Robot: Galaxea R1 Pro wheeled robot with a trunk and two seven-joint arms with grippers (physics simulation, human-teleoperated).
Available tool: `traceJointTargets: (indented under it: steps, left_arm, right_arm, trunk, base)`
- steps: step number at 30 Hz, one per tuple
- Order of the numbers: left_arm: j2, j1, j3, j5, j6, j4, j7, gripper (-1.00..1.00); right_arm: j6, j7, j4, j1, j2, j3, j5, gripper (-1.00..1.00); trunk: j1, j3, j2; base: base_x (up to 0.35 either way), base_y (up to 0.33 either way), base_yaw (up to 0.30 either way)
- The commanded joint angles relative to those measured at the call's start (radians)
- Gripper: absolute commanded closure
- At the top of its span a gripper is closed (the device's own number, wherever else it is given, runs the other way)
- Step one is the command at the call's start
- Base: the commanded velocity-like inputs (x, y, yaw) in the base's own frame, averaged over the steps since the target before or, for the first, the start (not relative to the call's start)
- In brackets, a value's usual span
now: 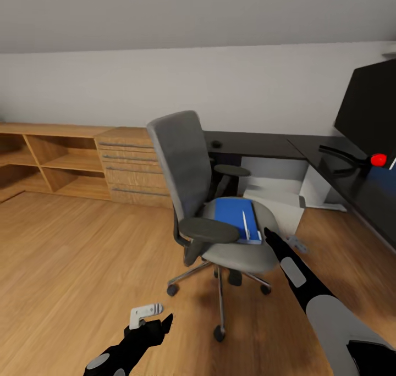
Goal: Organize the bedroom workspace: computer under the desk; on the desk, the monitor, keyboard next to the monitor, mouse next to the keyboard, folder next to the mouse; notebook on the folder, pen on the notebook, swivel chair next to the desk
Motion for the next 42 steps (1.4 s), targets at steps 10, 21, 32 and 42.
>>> traceJointTargets:
  steps: [10, 21, 32, 42]
  left_arm:
    - [0.0, 0.0, -0.001, 0.01, 0.004, -0.001, 0.007, -1.0]
    - [0.0, 0.0, -0.001, 0.01, 0.004, 0.001, 0.007, -1.0]
    - [-0.001, 0.0, -0.001, 0.01, 0.004, 0.002, 0.007, -1.0]
    - [0.0, 0.0, -0.001, 0.01, 0.004, 0.002, 0.007, -1.0]
  right_arm:
    - [-0.003, 0.001, 0.0, 0.0, -0.002, 0.003, -0.012, -1.0]
    - [-0.004, 0.002, 0.0, 0.0, -0.005, 0.002, -0.011, -1.0]
    - [-0.004, 0.001, 0.0, 0.0, -0.005, 0.001, -0.012, -1.0]
    - [-0.004, 0.0, 0.0, 0.0, -0.005, 0.002, -0.012, -1.0]
  trunk:
    - [0.0, -0.001, 0.0]
    - [0.0, -0.001, 0.0]
    - [0.0, -0.001, 0.0]
    - [0.0, -0.001, 0.0]
  base:
    - [0.0, 0.0, 0.271]
    - [0.0, 0.0, -0.044]
    - [0.0, 0.0, -0.206]
    - [0.0, 0.0, -0.014]
